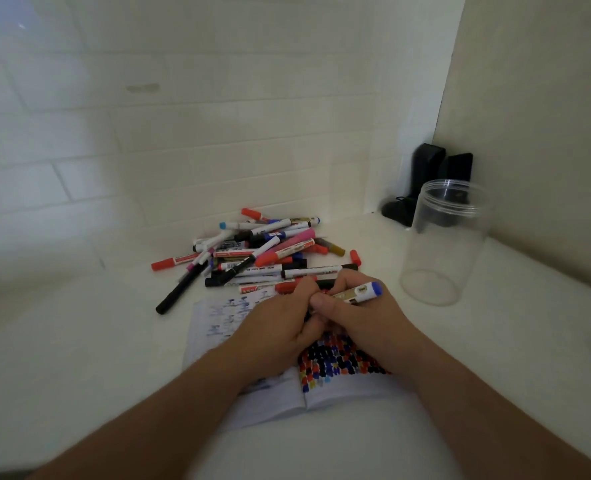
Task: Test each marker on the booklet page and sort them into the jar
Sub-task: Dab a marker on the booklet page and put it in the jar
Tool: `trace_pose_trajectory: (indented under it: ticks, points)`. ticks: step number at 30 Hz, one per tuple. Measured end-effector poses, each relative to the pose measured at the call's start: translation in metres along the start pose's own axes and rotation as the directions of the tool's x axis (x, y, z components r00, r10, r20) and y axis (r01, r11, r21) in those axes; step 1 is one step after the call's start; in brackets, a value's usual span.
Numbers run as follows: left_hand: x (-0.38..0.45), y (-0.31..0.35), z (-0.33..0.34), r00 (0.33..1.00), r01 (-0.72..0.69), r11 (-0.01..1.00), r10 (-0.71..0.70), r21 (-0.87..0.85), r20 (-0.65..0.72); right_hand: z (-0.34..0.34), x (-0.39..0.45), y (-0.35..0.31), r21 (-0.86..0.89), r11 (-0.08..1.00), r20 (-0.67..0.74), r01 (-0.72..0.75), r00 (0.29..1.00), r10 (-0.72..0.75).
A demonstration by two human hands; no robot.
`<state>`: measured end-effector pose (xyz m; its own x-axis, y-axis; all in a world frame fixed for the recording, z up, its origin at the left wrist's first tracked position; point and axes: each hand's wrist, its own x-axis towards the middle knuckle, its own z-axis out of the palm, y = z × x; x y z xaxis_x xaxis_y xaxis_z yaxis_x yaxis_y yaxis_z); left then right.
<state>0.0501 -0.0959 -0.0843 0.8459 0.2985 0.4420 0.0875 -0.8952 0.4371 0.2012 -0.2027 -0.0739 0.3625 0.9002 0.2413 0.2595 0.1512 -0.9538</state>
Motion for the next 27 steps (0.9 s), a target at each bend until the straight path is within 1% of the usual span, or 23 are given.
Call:
trace_pose_trajectory:
  ticks: [3,8,18,23,27]
  points:
    - [0.001,-0.002,-0.001,0.999,-0.020,1.000,0.020,-0.001,0.028,-0.002,-0.002,-0.002,0.040,0.999,0.007,-0.003,1.000,0.003]
    - [0.002,-0.004,-0.001,0.998,-0.045,0.999,0.044,0.013,0.036,-0.002,-0.005,-0.006,0.070,0.997,0.030,0.008,0.999,-0.011]
    - [0.001,-0.002,-0.002,0.998,-0.051,0.998,0.051,0.025,0.028,-0.004,-0.008,-0.006,0.014,1.000,0.033,0.002,0.999,-0.002]
    - [-0.001,0.003,-0.003,0.999,-0.028,0.998,0.027,0.049,0.022,-0.006,-0.010,-0.007,0.022,1.000,0.030,0.002,1.000,-0.003]
    - [0.000,0.006,-0.005,0.998,0.049,0.998,-0.050,0.034,0.039,-0.009,-0.014,-0.009,0.023,1.000,0.022,0.011,1.000,-0.012]
